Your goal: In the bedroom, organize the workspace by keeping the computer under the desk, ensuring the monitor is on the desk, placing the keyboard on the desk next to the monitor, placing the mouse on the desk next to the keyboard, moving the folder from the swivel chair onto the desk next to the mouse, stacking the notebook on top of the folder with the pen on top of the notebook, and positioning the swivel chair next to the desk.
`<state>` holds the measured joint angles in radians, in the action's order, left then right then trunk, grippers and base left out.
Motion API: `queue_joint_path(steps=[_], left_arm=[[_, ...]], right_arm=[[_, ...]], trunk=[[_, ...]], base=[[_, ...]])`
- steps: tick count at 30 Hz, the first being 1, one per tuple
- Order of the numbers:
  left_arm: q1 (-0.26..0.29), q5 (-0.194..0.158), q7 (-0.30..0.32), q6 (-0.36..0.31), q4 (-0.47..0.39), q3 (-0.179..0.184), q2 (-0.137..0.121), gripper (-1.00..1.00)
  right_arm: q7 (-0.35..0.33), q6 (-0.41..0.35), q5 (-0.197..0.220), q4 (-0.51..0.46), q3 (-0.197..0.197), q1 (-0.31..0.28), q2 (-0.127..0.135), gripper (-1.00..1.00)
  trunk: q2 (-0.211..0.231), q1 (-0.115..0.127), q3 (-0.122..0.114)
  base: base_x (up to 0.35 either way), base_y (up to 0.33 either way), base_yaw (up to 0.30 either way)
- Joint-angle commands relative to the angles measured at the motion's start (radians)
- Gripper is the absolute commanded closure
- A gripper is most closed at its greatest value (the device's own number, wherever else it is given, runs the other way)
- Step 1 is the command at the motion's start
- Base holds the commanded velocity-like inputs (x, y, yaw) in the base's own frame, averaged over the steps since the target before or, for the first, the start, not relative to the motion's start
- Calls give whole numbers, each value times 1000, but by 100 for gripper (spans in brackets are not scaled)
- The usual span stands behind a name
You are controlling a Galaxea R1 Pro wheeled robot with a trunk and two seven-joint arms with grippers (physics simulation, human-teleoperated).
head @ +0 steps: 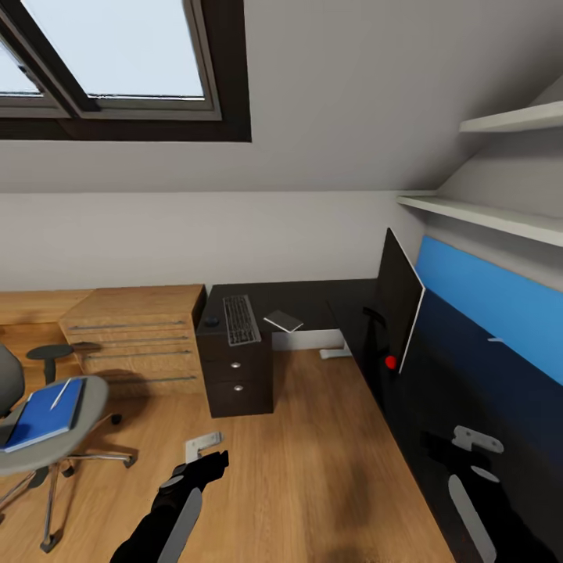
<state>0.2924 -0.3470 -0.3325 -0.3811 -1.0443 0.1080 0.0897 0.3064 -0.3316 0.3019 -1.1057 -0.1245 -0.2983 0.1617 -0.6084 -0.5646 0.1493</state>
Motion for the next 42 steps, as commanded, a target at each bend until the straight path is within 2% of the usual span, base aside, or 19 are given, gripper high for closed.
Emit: queue_joint_path(steps=[1,7,11,15,19,21,22,27,30,33,38,39,42], left_arm=[[1,-11,-9,-1,2,2,0,-100],[1,-11,-7,2,22,3,0,-100],[1,-10,-7,4,44,4,0,-100],[1,-10,-7,9,51,4,0,-100],[1,-10,-6,10,52,4,0,-100],[1,-10,-6,11,51,16,1,-100],[1,-10,-9,10,51,43,1,-100],[1,-10,-11,10,49,62,0,-100],[1,-10,-11,10,49,65,-1,-100],[1,-9,-11,9,50,67,-1,-100],[1,-9,-11,9,51,63,-2,-100],[1,-9,-11,8,52,62,-2,-100],[1,-9,-11,8,52,62,-2,-100]], right_arm=[[6,18,9,12,2,-1,10,-100],[5,81,8,75,3,-4,26,-100],[5,153,4,152,3,-9,32,-100],[5,221,-17,203,7,-14,37,-100],[5,254,-33,216,10,-15,37,-100],[5,278,-42,226,12,-16,36,-100],[5,289,-44,228,13,-16,36,-100],[3,340,-44,229,15,-16,35,-100],[-13,370,-44,229,16,-16,34,-100],[-69,401,-40,228,18,-16,33,-100],[-87,412,-36,227,17,-16,32,-100],[-92,469,-40,229,18,-16,32,-100],[-92,486,-41,230,19,-16,32,-100]], trunk=[[-2,0,1],[-2,0,-3],[-2,0,-6],[-2,0,-6],[-2,0,-7],[-2,0,-7],[-2,0,-7],[-2,0,-7],[-2,0,-7],[-2,0,-7],[-2,0,-7],[-2,0,-7],[-2,0,-7]], base=[[0,0,-265],[0,0,-267],[2,0,-255],[93,0,-102],[229,0,-34],[289,43,-7],[136,17,-3],[71,9,-1],[23,3,0],[8,1,0],[2,0,0],[212,78,0],[267,97,0]])
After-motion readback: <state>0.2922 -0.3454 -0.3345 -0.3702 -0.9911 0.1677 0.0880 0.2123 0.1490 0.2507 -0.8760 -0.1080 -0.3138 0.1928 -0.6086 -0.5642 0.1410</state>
